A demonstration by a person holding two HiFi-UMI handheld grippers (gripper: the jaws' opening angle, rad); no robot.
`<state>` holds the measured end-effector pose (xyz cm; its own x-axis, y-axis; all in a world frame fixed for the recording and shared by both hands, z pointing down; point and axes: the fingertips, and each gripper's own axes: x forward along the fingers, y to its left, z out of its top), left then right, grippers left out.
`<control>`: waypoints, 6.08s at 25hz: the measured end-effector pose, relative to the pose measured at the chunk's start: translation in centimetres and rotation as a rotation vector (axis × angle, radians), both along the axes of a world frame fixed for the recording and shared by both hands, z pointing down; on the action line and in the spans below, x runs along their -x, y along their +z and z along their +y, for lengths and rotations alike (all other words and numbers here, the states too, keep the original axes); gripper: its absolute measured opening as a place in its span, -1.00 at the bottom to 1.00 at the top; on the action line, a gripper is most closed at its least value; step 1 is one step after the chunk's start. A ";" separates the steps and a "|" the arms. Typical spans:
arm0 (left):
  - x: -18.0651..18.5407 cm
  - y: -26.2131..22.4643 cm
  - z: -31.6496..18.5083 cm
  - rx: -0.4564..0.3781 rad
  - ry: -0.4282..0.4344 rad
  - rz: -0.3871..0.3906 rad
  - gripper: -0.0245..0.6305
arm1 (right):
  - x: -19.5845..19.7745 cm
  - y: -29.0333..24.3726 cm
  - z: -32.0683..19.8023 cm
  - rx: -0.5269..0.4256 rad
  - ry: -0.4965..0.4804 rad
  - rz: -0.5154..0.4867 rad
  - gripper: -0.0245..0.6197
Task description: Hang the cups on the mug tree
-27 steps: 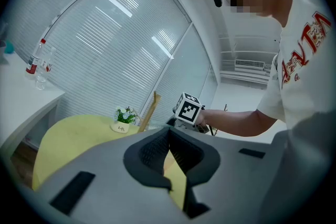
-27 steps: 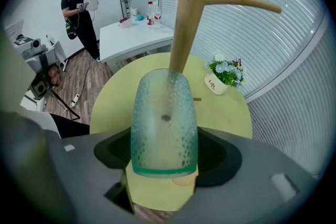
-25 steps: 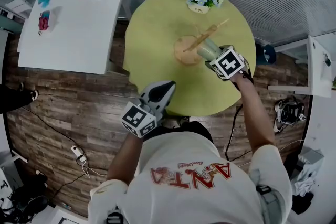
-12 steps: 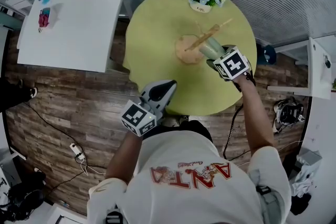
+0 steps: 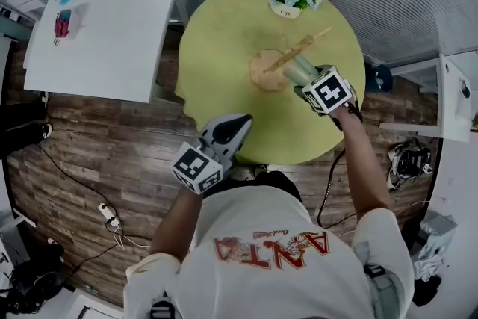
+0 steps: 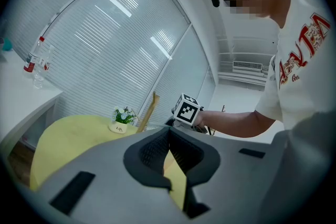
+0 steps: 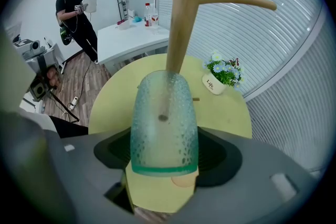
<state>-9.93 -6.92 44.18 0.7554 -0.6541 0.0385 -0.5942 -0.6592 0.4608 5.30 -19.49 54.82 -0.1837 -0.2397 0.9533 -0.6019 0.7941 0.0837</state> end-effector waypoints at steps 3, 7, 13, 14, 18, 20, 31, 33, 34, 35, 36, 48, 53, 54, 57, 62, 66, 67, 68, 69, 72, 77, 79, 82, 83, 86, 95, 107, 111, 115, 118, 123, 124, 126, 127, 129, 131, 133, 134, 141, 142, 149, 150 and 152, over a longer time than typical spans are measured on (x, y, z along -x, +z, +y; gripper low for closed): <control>0.1 0.1 0.1 0.000 -0.002 0.003 -0.90 | -0.1 0.0 -0.1 -0.010 -0.001 0.008 0.09; 0.2 0.0 0.1 -0.002 -0.002 0.004 -0.90 | -0.1 0.0 0.0 -0.022 0.000 0.007 0.10; 0.0 -0.1 0.0 -0.005 0.004 0.001 -0.90 | 0.0 -0.2 0.1 -0.035 -0.011 0.000 0.10; -0.1 -0.2 0.0 -0.005 0.005 0.002 -0.90 | 0.0 -0.3 0.1 -0.038 -0.013 -0.006 0.11; -0.3 -0.3 0.1 -0.010 0.009 0.001 -0.90 | 0.1 -0.8 0.3 -0.055 -0.021 -0.023 0.18; -0.5 -0.5 0.2 -0.012 0.014 0.000 -0.90 | 0.0 -1.2 0.5 -0.069 -0.019 -0.034 0.21; -2.6 -2.0 0.3 -0.041 0.042 -0.017 -0.90 | -1.5 -6.5 3.0 -0.192 0.045 -0.188 0.31; -3.0 -2.5 0.1 -0.047 0.038 -0.030 -0.90 | -1.6 -8.4 3.7 -0.236 0.075 -0.270 0.31; -3.2 -2.9 0.0 -0.053 0.035 -0.036 -0.90 | -1.6 -9.4 4.1 -0.260 0.089 -0.315 0.30; -3.3 -3.3 -0.1 -0.060 0.033 -0.041 -0.90 | -1.5 -10.4 4.6 -0.286 0.102 -0.360 0.30; -3.4 -3.7 -0.1 -0.067 0.030 -0.044 -0.90 | -1.5 -11.3 5.0 -0.315 0.116 -0.405 0.30; -4.5 -10.5 0.9 -0.163 -0.028 -0.116 -0.90 | -3.0 -20.2 11.0 -0.676 0.219 -0.874 -0.92; -4.8 -12.9 1.8 -0.190 -0.061 -0.127 -0.90 | -4.4 -23.3 13.5 -0.756 0.184 -0.945 -0.92; -5.0 -13.3 2.0 -0.198 -0.065 -0.123 -0.90 | -4.8 -23.7 13.8 -0.763 0.180 -0.957 -0.92; -5.2 -14.0 2.3 -0.215 -0.078 -0.124 -0.90 | -5.6 -24.0 14.2 -0.774 0.183 -0.974 -0.92; -5.9 -13.8 2.7 -0.210 -0.074 -0.122 -0.90 | -6.9 -24.6 14.3 -0.793 0.220 -1.010 -0.92; -5.9 -13.7 2.6 -0.213 -0.089 -0.123 -0.90 | -7.6 -24.9 13.9 -0.814 0.233 -1.006 -0.92; -5.9 -13.9 2.7 -0.219 -0.089 -0.117 -0.90 | -7.8 -24.9 13.8 -0.815 0.241 -1.005 -0.92; -6.0 -14.0 2.8 -0.224 -0.088 -0.109 -0.90 | -8.0 -24.8 13.7 -0.815 0.250 -1.004 -0.92; -6.1 -14.2 2.8 -0.228 -0.087 -0.102 -0.90 | -8.2 -24.7 13.6 -0.816 0.258 -1.003 -0.92; -6.2 -14.0 3.1 -0.230 -0.084 -0.102 -0.90 | -8.7 -24.2 13.6 -0.816 0.272 -0.994 -0.92; -6.7 -13.4 3.1 -0.222 -0.071 -0.105 -0.90 | -9.3 -23.3 13.4 -0.807 0.285 -0.973 -0.92; -7.1 -13.2 3.0 -0.218 -0.065 -0.104 -0.90 | -9.6 -22.8 13.3 -0.804 0.283 -0.953 -0.92; -7.6 -12.8 3.0 -0.209 -0.055 -0.105 -0.90 | -10.5 -20.8 12.9 -0.795 0.278 -0.888 -0.91; -7.9 -12.6 2.9 -0.205 -0.051 -0.107 -0.90 | -11.0 -19.8 12.7 -0.789 0.281 -0.858 -0.91; -8.6 -11.9 3.0 -0.190 -0.043 -0.113 -0.90 | -12.7 -15.8 11.9 -0.734 0.304 -0.782 -0.83; -11.2 -8.0 2.5 -0.098 -0.065 -0.151 -0.90 | -16.2 2.9 7.5 -0.428 0.198 -0.480 -0.01; -12.8 -3.4 0.5 0.008 -0.165 -0.193 -0.90 | -12.8 13.9 2.6 -0.233 0.046 -0.457 0.17; -13.0 -2.5 0.2 0.029 -0.187 -0.191 -0.90 | -11.7 14.9 1.8 -0.224 -0.002 -0.456 0.18; -12.7 -2.0 0.0 0.040 -0.200 -0.191 -0.90 | -10.9 15.6 1.6 -0.189 0.006 -0.476 0.18; -12.3 -1.7 0.0 0.048 -0.208 -0.192 -0.90 | -10.7 16.4 1.6 -0.172 0.006 -0.464 0.18; -11.9 -1.4 0.0 0.061 -0.215 -0.192 -0.90 | -10.6 16.5 1.7 -0.186 0.020 -0.458 0.07; -11.8 -1.3 0.0 0.062 -0.216 -0.191 -0.90 | -10.7 16.5 1.7 -0.187 0.024 -0.457 0.07; -11.7 -1.3 0.0 0.063 -0.215 -0.188 -0.90 | -11.0 16.4 1.8 -0.185 0.029 -0.451 0.07; -11.7 -1.3 -0.1 0.062 -0.214 -0.186 -0.90 | -11.2 16.3 1.9 -0.184 0.028 -0.445 0.07; -11.6 -1.3 -0.1 0.063 -0.210 -0.183 -0.90 | -11.5 15.9 2.0 -0.186 0.025 -0.433 0.07; -11.5 -1.2 -0.1 0.064 -0.207 -0.180 -0.90 | -11.7 15.8 2.2 -0.183 0.027 -0.432 0.07; -11.5 -1.1 -0.1 0.064 -0.201 -0.178 -0.90 | -12.0 16.1 2.1 -0.188 0.026 -0.432 0.06; -11.6 -1.1 -0.1 0.064 -0.198 -0.176 -0.90 | -12.2 16.2 2.0 -0.193 0.030 -0.431 0.06; -11.4 -1.1 0.0 0.065 -0.193 -0.165 -0.90 | -12.4 14.5 1.6 -0.230 0.070 -0.462 0.04; -11.3 -1.1 0.0 0.065 -0.194 -0.163 -0.90 | -12.4 13.9 1.4 -0.234 0.081 -0.481 0.04; -10.7 -1.8 0.1 0.051 -0.192 -0.139 -0.90 | -12.5 6.9 0.0 -0.246 0.133 -0.657 0.04; -10.6 -1.9 0.2 0.047 -0.193 -0.134 -0.90 | -12.6 5.4 -0.6 -0.249 0.130 -0.681 0.04; -10.4 -2.1 0.2 0.042 -0.195 -0.125 -0.90 | -12.9 2.2 -1.9 -0.254 0.123 -0.732 0.04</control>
<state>0.49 -6.68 42.12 0.6025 -0.7831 0.1539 -0.7627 -0.5083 0.3999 18.19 -21.42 57.06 -0.7021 -0.4937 0.5131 -0.6566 0.7277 -0.1983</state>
